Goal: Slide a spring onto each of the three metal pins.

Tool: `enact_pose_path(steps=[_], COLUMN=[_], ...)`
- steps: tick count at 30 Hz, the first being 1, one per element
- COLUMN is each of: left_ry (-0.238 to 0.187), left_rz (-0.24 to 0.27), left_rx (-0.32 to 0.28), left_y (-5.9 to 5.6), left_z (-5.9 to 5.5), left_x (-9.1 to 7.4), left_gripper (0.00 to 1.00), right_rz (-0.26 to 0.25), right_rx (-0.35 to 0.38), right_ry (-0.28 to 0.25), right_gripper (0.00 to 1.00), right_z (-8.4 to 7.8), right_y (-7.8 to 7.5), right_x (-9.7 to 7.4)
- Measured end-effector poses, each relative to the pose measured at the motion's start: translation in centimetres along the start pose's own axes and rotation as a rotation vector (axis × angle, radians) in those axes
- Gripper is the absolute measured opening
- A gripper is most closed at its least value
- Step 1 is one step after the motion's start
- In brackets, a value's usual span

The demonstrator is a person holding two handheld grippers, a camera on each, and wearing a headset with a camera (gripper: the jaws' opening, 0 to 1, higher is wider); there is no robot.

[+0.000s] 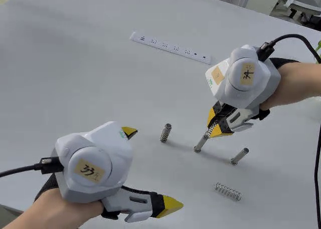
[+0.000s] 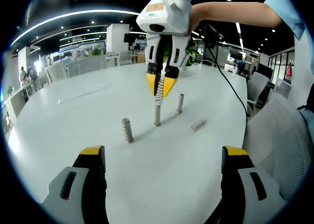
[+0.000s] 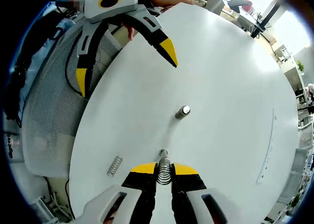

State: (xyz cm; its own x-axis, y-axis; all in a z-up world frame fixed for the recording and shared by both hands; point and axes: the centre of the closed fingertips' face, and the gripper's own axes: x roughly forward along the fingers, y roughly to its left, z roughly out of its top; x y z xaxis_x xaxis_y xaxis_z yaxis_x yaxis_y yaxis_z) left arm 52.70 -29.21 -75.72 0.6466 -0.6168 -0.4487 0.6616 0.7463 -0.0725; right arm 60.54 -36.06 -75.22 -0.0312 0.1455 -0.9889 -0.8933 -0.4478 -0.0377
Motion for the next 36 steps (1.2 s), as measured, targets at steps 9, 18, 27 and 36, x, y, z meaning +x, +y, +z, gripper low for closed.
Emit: enact_pose_path(steps=[9,18,27,36], left_ry=[0.005,0.008,0.009,0.012], left_rz=[-0.005,-0.009,-0.011,-0.016], left_rx=[-0.003,-0.006,-0.009,-0.009], left_y=[0.0,-0.1,-0.1,-0.2], left_z=[-0.1,-0.2,-0.2,-0.3], left_x=[0.0,0.1,0.0,0.0], left_gripper=[0.97,0.96,0.96,0.95], right_rz=[0.012,0.012,0.017,0.035], right_rx=[-0.001,0.006,0.006,0.020], right_ry=[0.011,0.006,0.011,0.027], right_gripper=[0.07,0.07,0.07,0.07], right_z=[-0.1,-0.1,-0.3,-0.7], right_y=[0.0,-0.1,-0.3,-0.7], right_x=[0.3,0.5,0.9,2.1])
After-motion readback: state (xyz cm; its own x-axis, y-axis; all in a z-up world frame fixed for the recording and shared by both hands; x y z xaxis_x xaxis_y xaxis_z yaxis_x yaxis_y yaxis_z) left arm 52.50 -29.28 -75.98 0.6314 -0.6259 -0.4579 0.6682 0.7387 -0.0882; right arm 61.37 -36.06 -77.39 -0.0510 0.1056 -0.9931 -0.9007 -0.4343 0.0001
